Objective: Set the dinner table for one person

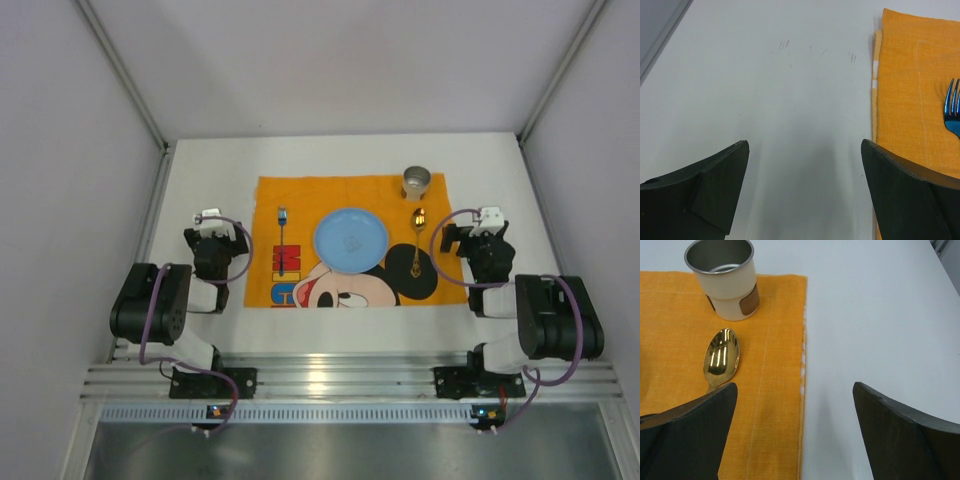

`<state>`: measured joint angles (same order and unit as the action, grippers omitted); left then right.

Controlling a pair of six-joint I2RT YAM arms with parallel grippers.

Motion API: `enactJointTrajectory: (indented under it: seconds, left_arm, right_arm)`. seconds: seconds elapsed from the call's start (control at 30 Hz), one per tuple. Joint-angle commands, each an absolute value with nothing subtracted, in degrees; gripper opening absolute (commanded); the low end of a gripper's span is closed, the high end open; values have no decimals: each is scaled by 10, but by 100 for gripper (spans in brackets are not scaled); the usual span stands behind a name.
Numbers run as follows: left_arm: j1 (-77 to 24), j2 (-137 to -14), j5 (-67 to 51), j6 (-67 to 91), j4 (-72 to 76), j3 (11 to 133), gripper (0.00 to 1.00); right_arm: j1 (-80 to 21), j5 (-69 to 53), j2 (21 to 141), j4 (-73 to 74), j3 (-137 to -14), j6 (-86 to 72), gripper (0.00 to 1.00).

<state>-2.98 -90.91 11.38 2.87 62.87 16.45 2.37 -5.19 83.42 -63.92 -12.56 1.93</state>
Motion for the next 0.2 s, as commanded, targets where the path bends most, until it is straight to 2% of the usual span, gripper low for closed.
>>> enactJointTrajectory:
  seconds: [0.0, 0.17]
  left_arm:
    - [-26, -907, 110, 33, 663, 170, 99]
    - [-26, -908, 109, 33, 663, 170, 99]
  right_arm:
    - [18, -55, 830, -676, -141, 22, 100]
    - [17, -54, 830, -674, -142, 23, 100]
